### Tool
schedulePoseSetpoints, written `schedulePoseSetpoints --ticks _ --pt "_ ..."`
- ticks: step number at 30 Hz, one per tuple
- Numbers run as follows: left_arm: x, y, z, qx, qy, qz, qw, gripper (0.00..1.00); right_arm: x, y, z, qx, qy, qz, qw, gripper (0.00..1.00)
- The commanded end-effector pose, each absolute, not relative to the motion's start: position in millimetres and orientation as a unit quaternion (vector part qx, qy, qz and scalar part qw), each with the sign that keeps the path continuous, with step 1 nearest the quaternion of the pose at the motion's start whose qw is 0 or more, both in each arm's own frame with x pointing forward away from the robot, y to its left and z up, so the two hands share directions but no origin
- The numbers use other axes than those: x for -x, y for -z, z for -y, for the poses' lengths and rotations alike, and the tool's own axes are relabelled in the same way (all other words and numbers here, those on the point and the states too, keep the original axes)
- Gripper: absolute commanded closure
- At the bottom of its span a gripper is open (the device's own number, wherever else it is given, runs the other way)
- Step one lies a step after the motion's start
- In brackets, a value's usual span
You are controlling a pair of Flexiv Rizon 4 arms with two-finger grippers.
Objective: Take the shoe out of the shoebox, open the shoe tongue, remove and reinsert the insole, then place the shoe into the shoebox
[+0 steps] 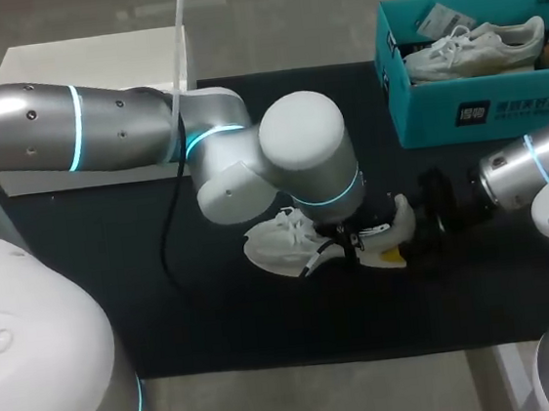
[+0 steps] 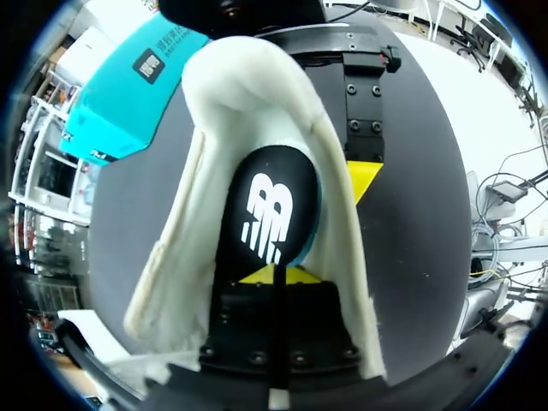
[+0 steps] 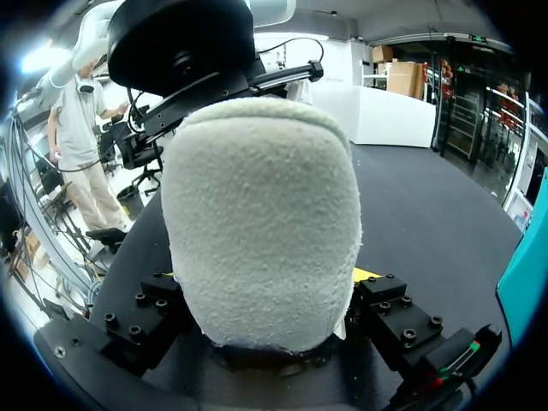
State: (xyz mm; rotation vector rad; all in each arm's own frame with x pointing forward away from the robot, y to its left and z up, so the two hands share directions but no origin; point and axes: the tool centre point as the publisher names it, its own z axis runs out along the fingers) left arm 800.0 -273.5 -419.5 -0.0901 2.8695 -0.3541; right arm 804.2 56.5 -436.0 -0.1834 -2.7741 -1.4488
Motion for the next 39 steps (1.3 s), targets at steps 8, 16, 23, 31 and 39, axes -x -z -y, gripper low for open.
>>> schedulePoseSetpoints --ticks 8,16,23,31,39 --pt "-809.0 427.1 259.4 0.051 0.156 -0.981 0.100 1.00 -803.4 439.9 -59.7 0.059 0.461 0.886 0.003 1.00" --pt "-808.4 410.0 257.1 0.053 0.184 -0.978 0.084 1.00 -803.4 439.9 -59.7 0.059 0.461 0.886 0.003 1.00" --pt "-808.2 398.3 249.4 0.065 0.196 -0.975 0.081 1.00 -803.4 439.9 -59.7 0.059 0.461 0.886 0.003 1.00" --pt "-803.9 385.2 241.2 0.070 0.237 -0.967 0.066 1.00 -803.4 439.9 -59.7 0.059 0.461 0.886 0.003 1.00" --pt "-800.1 359.8 238.7 0.060 0.288 -0.954 0.051 1.00 -803.4 439.9 -59.7 0.059 0.461 0.886 0.003 1.00"
